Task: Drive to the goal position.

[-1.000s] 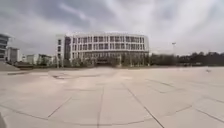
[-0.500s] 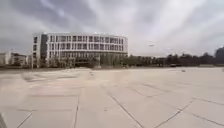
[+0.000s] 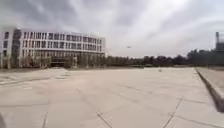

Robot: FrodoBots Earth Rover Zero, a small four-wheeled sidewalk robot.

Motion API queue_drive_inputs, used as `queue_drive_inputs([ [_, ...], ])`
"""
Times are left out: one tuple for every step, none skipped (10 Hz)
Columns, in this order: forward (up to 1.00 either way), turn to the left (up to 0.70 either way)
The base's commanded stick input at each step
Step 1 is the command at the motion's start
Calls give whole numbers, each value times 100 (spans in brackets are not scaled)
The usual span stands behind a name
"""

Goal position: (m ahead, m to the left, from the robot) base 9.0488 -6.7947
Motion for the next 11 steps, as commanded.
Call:
queue_drive_inputs([
  [70, 0],
  [70, 0],
  [70, 0],
  [70, 0],
  [70, 0],
  [70, 0],
  [70, 0],
  [70, 0],
  [70, -12],
  [70, -30],
  [70, -35],
])
